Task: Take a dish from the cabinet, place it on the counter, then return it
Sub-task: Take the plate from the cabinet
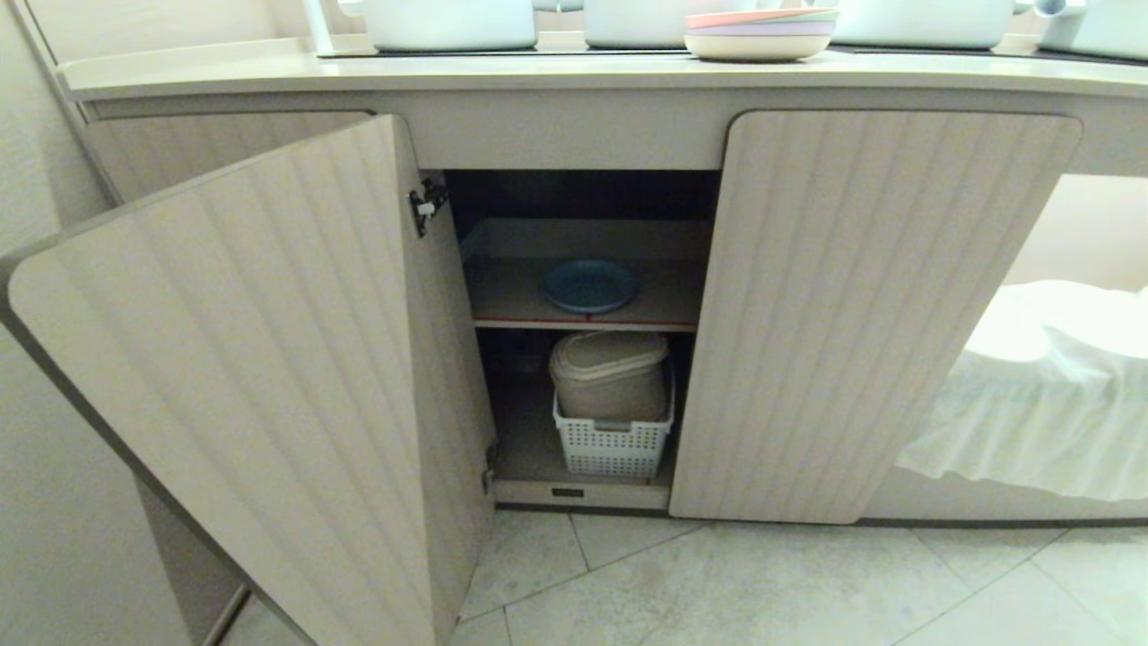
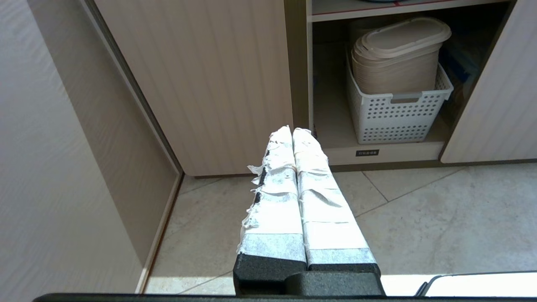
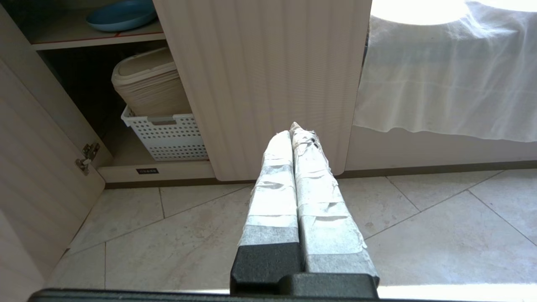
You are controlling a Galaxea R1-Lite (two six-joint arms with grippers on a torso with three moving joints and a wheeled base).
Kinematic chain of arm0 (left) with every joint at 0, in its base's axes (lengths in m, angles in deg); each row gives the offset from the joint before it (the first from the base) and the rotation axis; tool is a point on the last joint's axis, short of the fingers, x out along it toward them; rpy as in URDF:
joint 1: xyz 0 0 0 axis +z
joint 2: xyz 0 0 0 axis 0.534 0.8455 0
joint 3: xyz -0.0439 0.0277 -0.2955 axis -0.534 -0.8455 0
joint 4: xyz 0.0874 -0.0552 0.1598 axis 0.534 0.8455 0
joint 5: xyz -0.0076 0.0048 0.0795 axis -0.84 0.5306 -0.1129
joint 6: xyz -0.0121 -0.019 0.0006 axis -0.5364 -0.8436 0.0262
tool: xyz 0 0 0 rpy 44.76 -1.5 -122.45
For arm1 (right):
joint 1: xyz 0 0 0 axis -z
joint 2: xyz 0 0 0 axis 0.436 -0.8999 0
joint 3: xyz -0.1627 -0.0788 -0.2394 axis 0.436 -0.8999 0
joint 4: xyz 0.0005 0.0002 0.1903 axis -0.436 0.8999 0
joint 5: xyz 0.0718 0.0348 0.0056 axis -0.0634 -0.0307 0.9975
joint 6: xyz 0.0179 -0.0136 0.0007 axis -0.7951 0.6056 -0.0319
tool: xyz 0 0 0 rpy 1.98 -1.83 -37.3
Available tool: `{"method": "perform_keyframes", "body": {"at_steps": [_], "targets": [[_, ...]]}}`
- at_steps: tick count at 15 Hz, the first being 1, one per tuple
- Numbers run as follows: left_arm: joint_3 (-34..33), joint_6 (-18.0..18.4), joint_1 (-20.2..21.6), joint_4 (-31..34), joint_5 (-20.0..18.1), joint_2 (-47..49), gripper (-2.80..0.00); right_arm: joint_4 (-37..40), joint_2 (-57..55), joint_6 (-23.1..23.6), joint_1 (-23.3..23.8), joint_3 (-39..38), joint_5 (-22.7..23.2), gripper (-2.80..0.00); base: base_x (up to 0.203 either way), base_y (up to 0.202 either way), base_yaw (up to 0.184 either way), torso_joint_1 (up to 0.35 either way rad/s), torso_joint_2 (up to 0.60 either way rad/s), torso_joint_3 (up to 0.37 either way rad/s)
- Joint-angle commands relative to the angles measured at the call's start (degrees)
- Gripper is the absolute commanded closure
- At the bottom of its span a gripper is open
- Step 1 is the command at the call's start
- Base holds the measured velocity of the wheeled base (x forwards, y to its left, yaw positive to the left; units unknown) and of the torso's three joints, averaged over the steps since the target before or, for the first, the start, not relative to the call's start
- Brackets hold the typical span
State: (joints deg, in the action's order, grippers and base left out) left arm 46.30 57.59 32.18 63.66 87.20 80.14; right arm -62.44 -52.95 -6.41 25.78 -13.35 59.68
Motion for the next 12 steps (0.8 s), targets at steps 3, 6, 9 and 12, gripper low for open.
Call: {"method": "perform_keyframes", "body": {"at_steps": [3, 6, 9, 12], "targets": [[0.0, 0.02, 0.01, -0.05, -0.03, -0.01, 0.0, 0.0, 0.0, -0.04, -0.01, -0.01, -0.01, 0.0, 0.0, 0.0, 0.0, 0.0, 0.0, 0.0], [0.0, 0.02, 0.01, -0.05, -0.03, -0.01, 0.0, 0.0, 0.0, -0.04, -0.01, -0.01, -0.01, 0.0, 0.0, 0.0, 0.0, 0.0, 0.0, 0.0], [0.0, 0.11, 0.01, -0.05, -0.26, -0.01, 0.0, 0.0, 0.0, -0.04, -0.01, -0.01, -0.01, 0.0, 0.0, 0.0, 0.0, 0.0, 0.0, 0.0], [0.0, 0.11, 0.01, -0.05, -0.03, -0.01, 0.0, 0.0, 0.0, -0.04, -0.01, -0.01, -0.01, 0.0, 0.0, 0.0, 0.0, 0.0, 0.0, 0.0]]}}
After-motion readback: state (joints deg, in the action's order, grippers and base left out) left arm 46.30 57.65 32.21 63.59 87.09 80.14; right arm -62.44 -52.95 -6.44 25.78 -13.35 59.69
